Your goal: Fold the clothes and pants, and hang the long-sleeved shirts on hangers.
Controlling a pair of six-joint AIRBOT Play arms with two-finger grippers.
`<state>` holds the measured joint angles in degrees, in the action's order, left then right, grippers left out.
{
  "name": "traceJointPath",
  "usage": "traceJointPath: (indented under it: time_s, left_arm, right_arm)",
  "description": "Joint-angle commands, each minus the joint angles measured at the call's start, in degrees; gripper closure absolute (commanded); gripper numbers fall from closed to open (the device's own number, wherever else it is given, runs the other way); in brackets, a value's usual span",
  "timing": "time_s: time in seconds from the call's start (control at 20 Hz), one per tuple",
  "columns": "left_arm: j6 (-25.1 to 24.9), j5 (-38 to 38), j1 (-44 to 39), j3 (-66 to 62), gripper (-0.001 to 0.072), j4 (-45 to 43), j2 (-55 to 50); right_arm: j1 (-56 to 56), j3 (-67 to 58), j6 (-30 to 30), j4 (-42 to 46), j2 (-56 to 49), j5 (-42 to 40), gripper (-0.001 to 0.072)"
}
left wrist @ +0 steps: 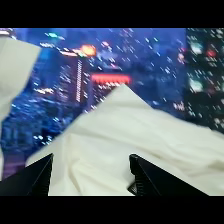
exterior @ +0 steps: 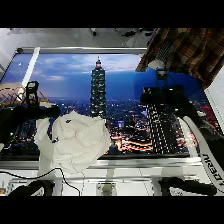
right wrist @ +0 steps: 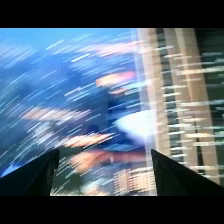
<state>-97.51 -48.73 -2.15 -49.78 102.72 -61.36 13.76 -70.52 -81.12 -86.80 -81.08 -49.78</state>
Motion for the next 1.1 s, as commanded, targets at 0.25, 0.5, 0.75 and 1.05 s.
traceJointPath:
  time_s: [0.25, 0.5, 0.75, 1.05]
  left_arm:
    - [-9.75, -6.86, 0.0, 0.2, 0.0131, 12.26, -0.07]
    - [-15.5, -8.35, -0.02, 2.54, 0.0038, 17.77, -1.11]
    - [-16.31, -6.25, -0.02, 3.85, 0.0017, 24.22, -10.75]
    - [-19.93, -0.52, 0.0, 3.82, 0.0592, 34.05, -17.68]
  right_arm:
    - [23.67, 0.0, -17.97, -13.49, -5.68, 0.92, 0.0019]
    - [27.63, -0.13, -24.65, -27.58, -7.5, 2.75, 0.002]
    - [27.71, -0.04, -24.37, -29.97, -8.37, 2.75, 0.0081]
    - [27.69, -0.2, -21.44, -26.82, -9.7, 3.04, 0.0666]
